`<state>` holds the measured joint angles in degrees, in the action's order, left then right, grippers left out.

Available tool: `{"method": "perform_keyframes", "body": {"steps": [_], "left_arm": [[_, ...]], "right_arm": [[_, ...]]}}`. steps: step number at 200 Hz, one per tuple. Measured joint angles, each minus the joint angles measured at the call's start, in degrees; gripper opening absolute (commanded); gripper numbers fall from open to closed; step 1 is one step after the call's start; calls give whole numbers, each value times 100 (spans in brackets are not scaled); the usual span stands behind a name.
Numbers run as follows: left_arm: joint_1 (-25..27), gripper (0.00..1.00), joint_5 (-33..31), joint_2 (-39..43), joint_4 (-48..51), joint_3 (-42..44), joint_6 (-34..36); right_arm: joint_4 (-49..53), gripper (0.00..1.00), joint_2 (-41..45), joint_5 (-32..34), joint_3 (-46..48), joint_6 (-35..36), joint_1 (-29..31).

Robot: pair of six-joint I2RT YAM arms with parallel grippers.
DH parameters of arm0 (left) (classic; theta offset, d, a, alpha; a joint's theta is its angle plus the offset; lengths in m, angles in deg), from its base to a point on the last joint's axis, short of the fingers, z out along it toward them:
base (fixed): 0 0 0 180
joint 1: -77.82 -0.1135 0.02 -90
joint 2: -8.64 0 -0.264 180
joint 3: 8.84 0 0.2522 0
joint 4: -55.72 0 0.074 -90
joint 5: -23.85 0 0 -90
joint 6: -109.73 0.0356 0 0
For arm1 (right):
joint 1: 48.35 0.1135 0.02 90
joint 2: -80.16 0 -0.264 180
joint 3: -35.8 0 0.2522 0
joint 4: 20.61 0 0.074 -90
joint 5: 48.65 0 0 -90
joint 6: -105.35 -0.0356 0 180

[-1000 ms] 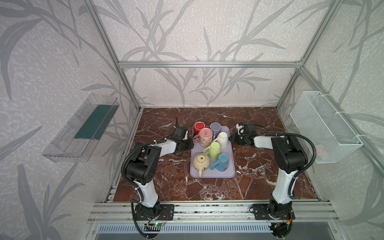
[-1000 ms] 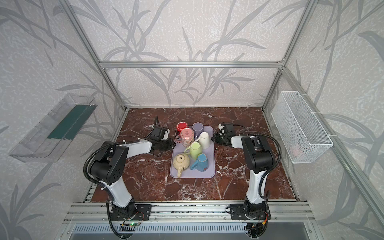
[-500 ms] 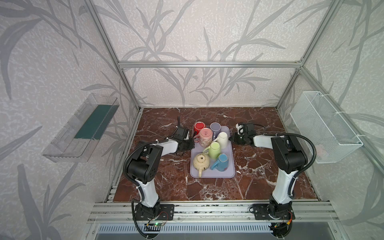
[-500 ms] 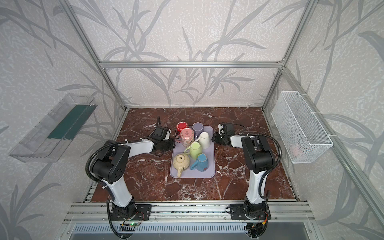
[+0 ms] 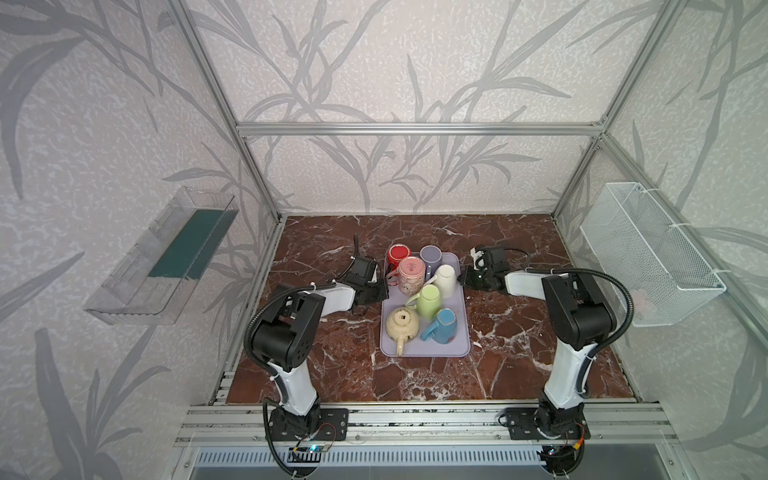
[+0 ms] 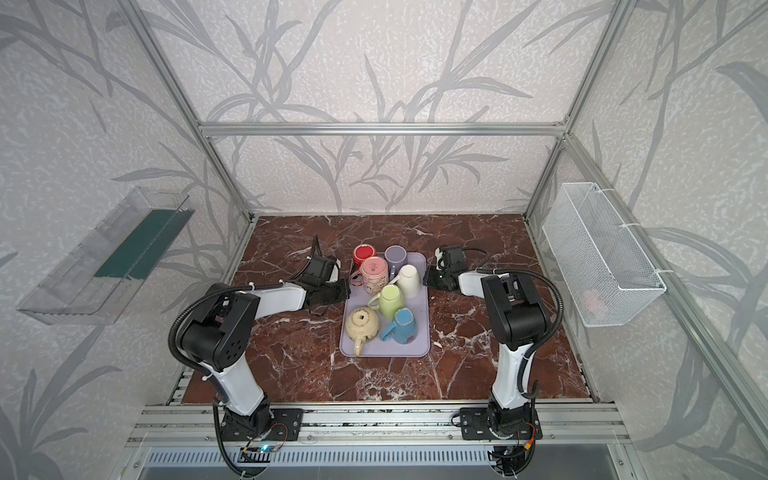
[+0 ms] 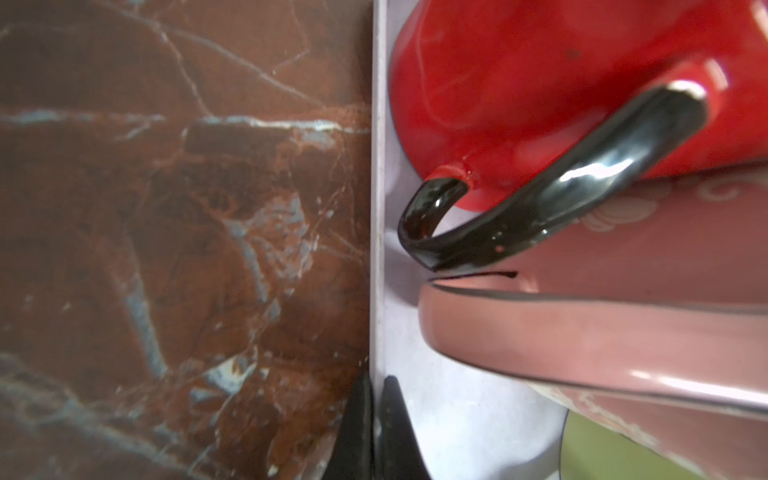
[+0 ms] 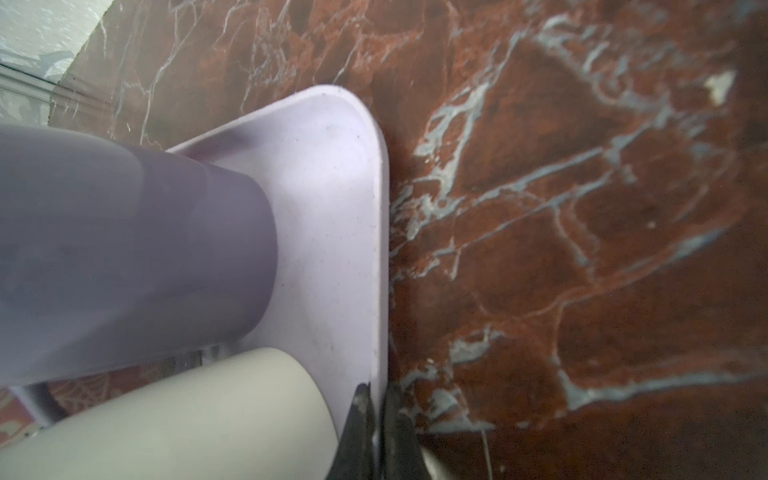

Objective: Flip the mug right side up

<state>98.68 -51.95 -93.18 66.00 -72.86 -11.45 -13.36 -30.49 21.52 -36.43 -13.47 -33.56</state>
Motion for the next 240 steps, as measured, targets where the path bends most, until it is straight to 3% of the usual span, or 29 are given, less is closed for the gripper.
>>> {"method": "perform_keyframes", "body": {"steps": [126,136,155,184,240], "left_arm": [[46,0,20,605,-4,704,-122],[48,0,17,605,-4,704,-140],[52,7,-9,608,-2,704,-155],[85,23,-127,664,133,675,-236],[96,34,-518,898,699,420,-284]], "right_arm": [[372,0,411,223,348,-24,295],[448,6,411,273,304,-7,310],[577,15,411,358,238,-4,334],[973,20,540,297,208,20,295],[1209,29,1001,232,245,46,26]]}}
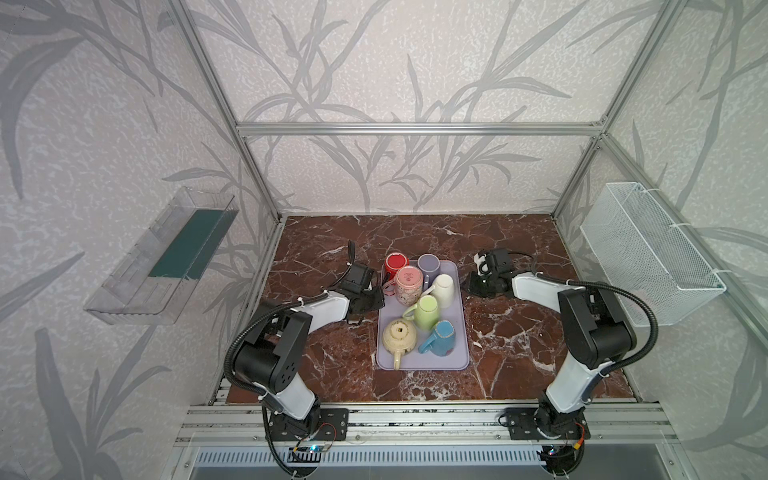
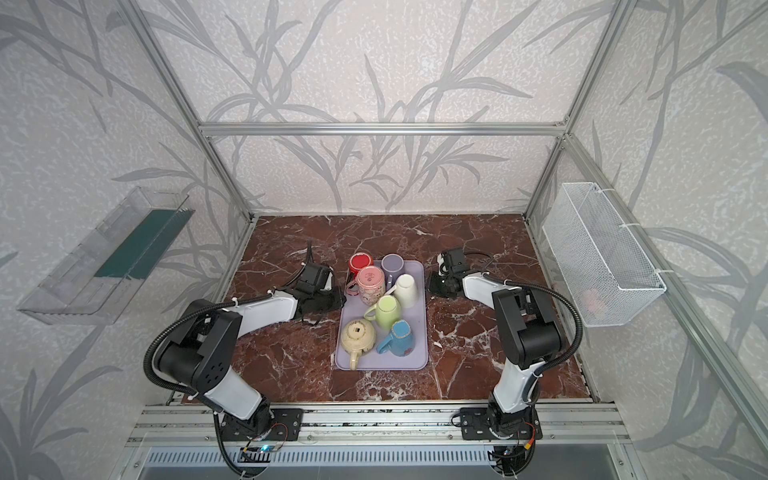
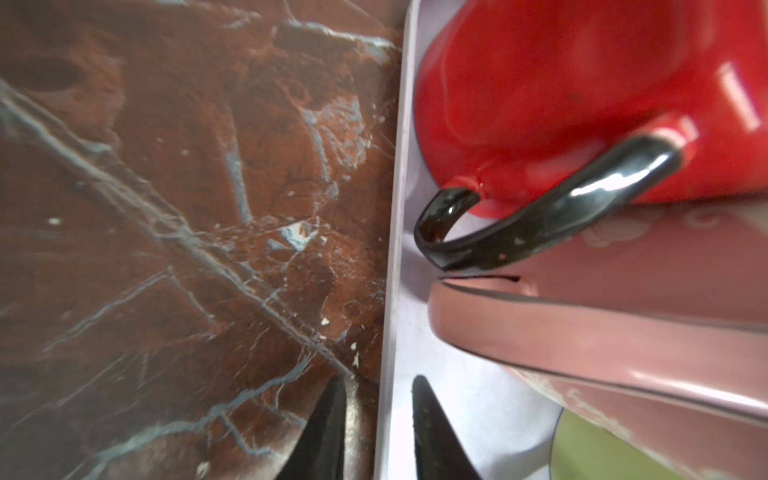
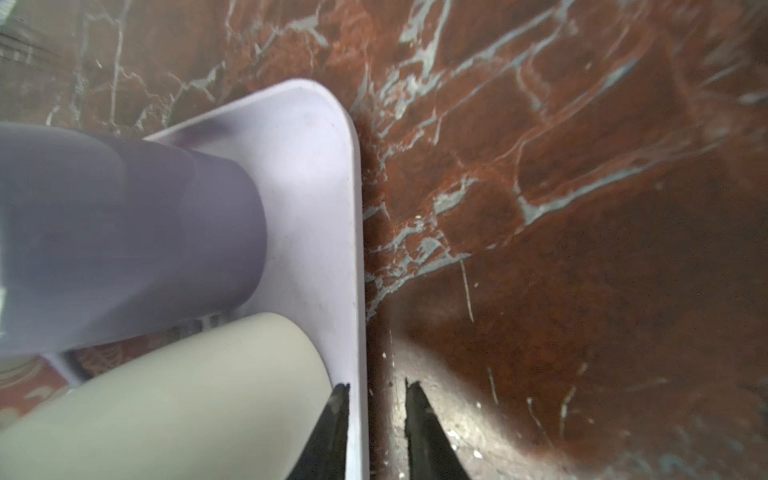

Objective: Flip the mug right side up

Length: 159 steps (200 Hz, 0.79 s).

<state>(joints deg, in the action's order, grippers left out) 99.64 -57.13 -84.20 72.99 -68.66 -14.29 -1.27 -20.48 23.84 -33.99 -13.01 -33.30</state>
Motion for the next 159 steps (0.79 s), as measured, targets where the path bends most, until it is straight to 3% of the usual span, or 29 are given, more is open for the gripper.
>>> {"method": "perform_keyframes", "body": {"steps": [24,69,100,159], "left_arm": [[4,47,-223,369,240,-11,-7],[4,48,-468,1008,817,-365,173],[4,49,-455,918,1261,-968,365],[9,52,-363,35,1919,-1985,601]], "right_arm": [[-13,30,522,-4,177,90,-22],[-310,31,1462,-48,772,70,9],[-411,39,1860,-44,1137,37,136],[-640,41,2312,-52,1464,33,387]]}}
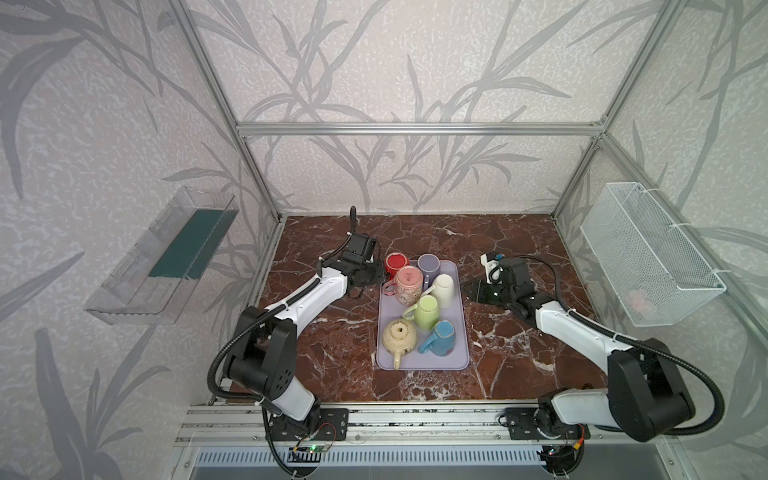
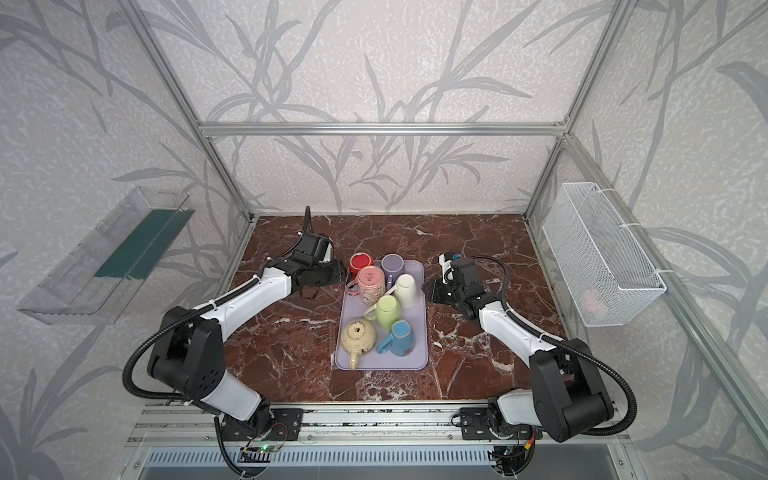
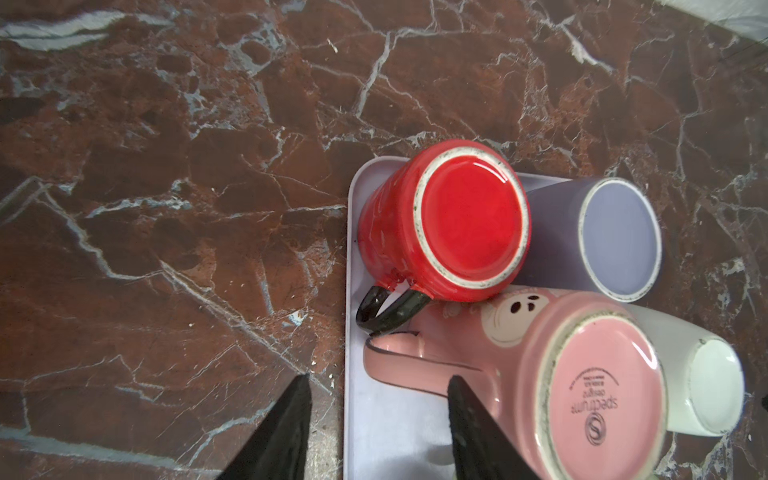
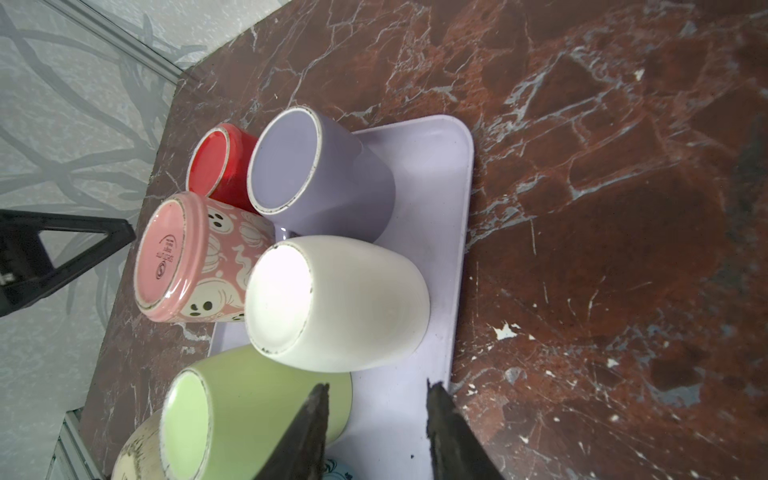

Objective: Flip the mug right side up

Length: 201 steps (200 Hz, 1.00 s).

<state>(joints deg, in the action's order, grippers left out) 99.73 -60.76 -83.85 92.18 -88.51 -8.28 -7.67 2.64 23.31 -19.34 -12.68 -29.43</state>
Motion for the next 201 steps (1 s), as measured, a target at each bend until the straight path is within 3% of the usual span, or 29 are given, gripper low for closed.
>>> {"method": "perform_keyframes", "body": {"steps": [115,201], "left_arm": [[131,53,28,-1123,675,-1097,264],[245,47,22,-1121,798,-997,387]], "right_arm": [[-240,41,103,0,42,22,103],[-240,41,103,4,42,44,164]]}}
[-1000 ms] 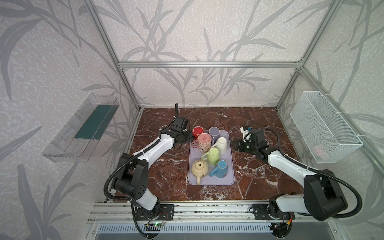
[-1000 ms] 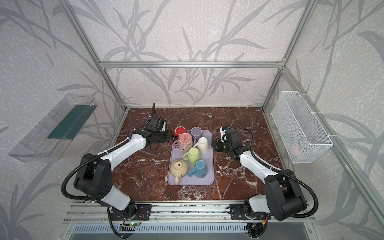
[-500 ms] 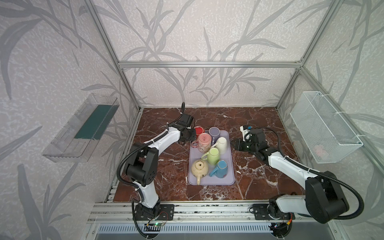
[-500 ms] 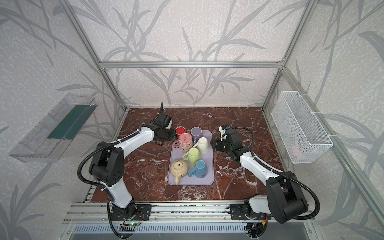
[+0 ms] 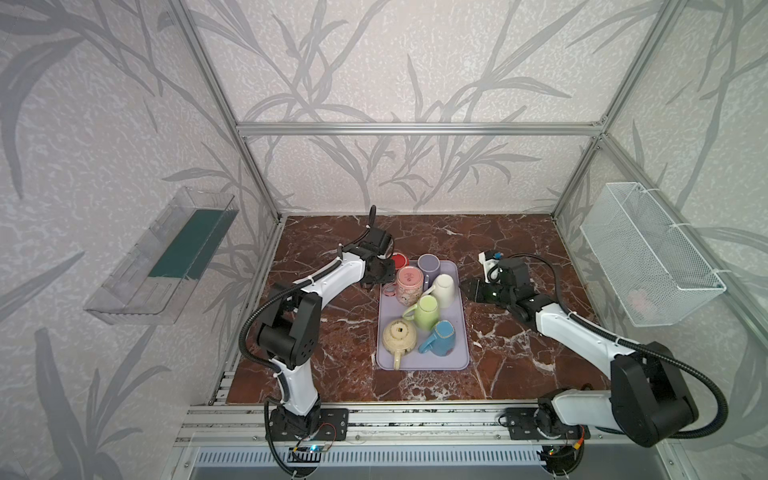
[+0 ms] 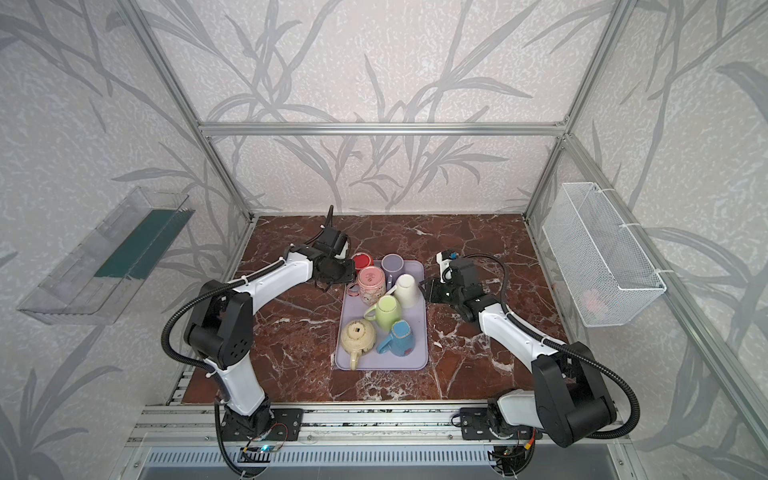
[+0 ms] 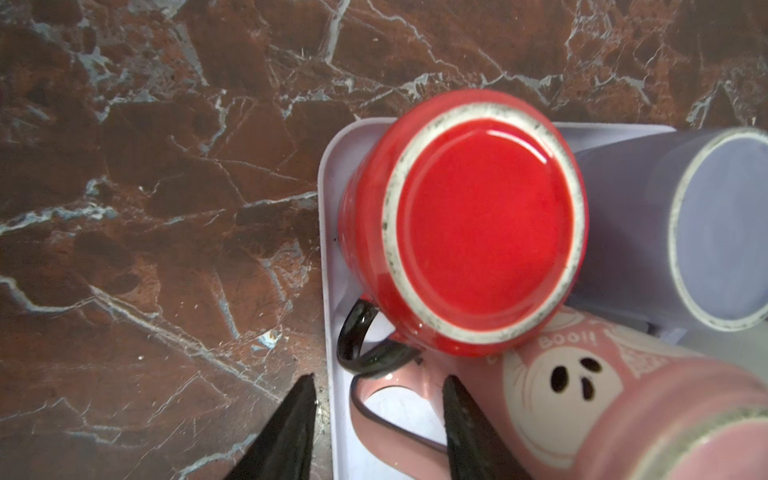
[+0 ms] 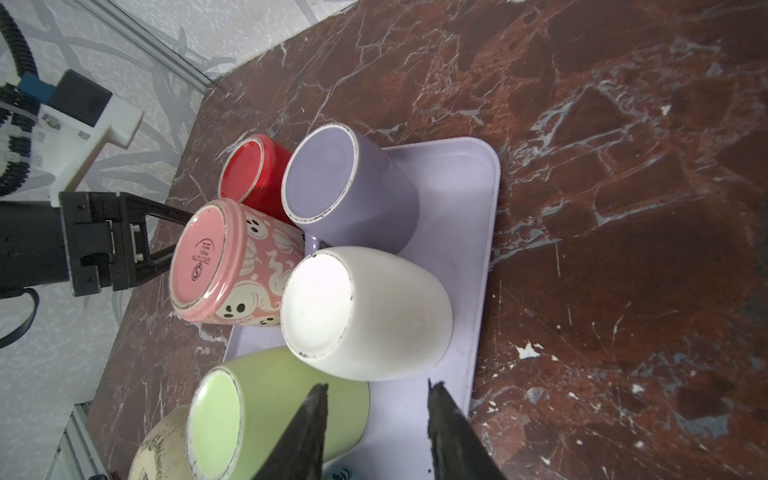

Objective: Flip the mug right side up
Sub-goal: 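Lower the left gripper over the upside-down pink mug while the right gripper hovers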

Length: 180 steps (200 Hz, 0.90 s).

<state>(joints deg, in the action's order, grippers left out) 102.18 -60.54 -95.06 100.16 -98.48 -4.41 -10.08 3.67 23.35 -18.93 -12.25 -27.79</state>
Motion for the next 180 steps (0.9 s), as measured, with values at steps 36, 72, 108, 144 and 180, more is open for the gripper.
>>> {"method": "perform_keyframes", "body": {"steps": [36,72,108,144,180], "left_arm": [[101,46,0,297,4,413,0],[229,45,0,636,-20,791,-17],[334,45,-31,925,17,931,-2],[374,47,-114,1169,538,798,262],[378,50,-151,1810,811,734,758]], "right_arm": [[-2,41,0,2,0,4,26],[0,41,0,4,0,7,57],[-4,41,0,0,0,13,72],[-85,41,7,-50,11,63,96],[-291,42,214,-149,190,129,179]]}}
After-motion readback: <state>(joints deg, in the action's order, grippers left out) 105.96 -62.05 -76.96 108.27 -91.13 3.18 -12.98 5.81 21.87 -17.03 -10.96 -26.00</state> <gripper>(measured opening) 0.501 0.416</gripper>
